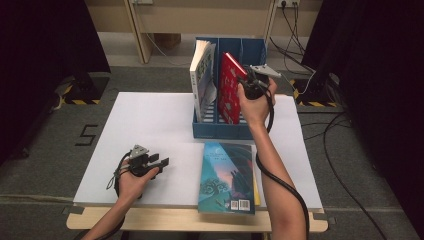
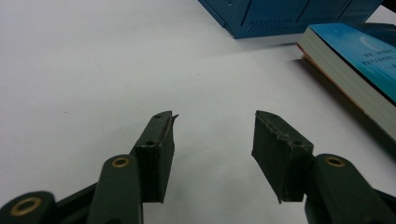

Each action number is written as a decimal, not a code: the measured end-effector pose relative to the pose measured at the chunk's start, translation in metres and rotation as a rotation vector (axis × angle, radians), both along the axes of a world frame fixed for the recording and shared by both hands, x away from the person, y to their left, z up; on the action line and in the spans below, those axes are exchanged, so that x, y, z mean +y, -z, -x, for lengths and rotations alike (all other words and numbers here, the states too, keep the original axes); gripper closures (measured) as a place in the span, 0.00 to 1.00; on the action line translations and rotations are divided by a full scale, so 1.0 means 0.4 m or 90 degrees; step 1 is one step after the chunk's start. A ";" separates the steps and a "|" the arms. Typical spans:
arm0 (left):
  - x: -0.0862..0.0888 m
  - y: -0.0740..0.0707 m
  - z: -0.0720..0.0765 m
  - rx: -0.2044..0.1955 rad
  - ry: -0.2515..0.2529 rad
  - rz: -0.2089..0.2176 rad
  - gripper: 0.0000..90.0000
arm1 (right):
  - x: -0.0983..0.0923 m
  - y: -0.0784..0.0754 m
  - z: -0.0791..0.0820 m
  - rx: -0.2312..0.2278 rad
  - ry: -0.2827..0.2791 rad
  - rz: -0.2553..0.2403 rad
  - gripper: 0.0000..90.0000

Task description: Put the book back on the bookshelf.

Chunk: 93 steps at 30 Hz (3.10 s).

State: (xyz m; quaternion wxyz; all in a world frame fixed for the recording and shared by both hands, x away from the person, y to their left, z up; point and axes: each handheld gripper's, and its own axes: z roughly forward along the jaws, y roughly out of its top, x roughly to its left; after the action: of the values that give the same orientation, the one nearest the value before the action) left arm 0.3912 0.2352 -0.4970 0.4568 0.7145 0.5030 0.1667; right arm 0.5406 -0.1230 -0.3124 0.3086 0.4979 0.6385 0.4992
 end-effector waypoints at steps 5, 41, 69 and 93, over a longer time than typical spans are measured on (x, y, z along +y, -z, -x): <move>-0.001 0.000 0.000 0.000 0.000 0.001 0.53 | -0.001 0.007 0.026 0.010 -0.006 0.002 0.87; 0.002 -0.003 0.002 -0.001 0.000 0.003 0.53 | 0.001 0.003 0.058 0.022 0.023 0.013 0.80; 0.006 -0.006 0.000 -0.003 -0.001 0.004 0.53 | 0.029 0.000 0.027 0.081 0.053 0.010 0.89; 0.007 -0.004 -0.001 -0.003 -0.003 0.005 0.53 | 0.049 -0.016 -0.001 0.039 0.078 0.005 0.89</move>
State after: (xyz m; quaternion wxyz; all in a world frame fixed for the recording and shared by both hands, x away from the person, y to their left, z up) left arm 0.3914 0.2382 -0.4954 0.4603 0.7110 0.5045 0.1674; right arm 0.5409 -0.1035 -0.3060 0.3207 0.5502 0.6176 0.4615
